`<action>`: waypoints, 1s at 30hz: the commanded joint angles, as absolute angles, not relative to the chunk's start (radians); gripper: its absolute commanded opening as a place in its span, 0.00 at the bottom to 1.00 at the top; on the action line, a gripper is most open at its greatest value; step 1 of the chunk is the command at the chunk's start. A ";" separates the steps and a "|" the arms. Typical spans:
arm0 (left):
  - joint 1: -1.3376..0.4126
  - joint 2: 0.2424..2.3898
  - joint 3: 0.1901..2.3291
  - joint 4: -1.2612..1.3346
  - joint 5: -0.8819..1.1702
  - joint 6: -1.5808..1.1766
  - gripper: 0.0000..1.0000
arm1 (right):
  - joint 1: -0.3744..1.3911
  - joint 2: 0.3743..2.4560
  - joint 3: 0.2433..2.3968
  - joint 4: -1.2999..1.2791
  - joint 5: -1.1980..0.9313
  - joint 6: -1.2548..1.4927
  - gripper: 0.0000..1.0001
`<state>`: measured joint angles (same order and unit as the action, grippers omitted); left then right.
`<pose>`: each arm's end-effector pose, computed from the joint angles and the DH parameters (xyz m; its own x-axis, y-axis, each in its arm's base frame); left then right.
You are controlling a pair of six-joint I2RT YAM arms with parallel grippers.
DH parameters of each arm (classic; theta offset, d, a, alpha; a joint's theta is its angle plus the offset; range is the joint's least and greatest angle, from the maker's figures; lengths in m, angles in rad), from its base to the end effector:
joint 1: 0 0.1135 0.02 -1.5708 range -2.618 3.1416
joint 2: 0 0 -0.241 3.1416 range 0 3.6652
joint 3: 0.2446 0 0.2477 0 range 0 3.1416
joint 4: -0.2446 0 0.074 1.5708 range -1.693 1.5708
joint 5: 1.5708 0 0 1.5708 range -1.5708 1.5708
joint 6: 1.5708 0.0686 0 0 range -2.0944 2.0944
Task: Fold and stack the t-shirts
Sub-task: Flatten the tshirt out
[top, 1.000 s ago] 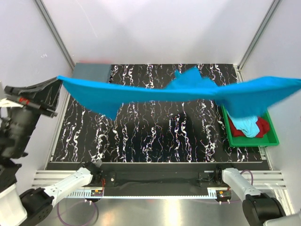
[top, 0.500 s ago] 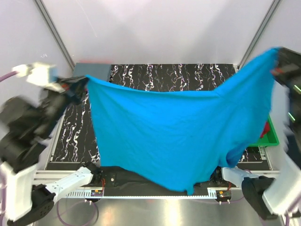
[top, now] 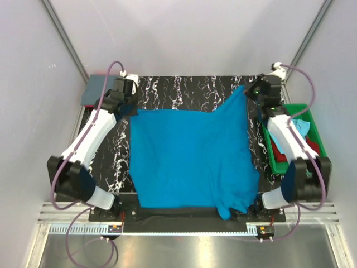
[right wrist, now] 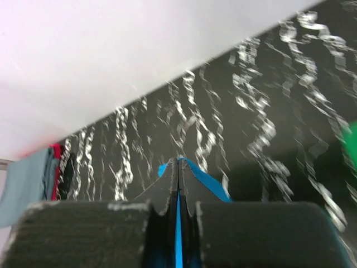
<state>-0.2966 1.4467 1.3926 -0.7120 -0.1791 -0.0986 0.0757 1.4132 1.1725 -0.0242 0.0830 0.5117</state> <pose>0.3243 -0.0863 0.3014 -0.6761 0.1053 -0.7293 0.0988 0.9938 0.0520 0.3667 0.0221 0.3152 -0.2255 0.4723 -0.8521 0.1317 0.8814 0.4537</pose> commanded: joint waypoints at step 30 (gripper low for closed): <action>-0.115 1.621 2.003 -0.684 -0.319 -0.012 0.00 | 0.074 1.792 1.954 0.012 -0.092 0.410 0.00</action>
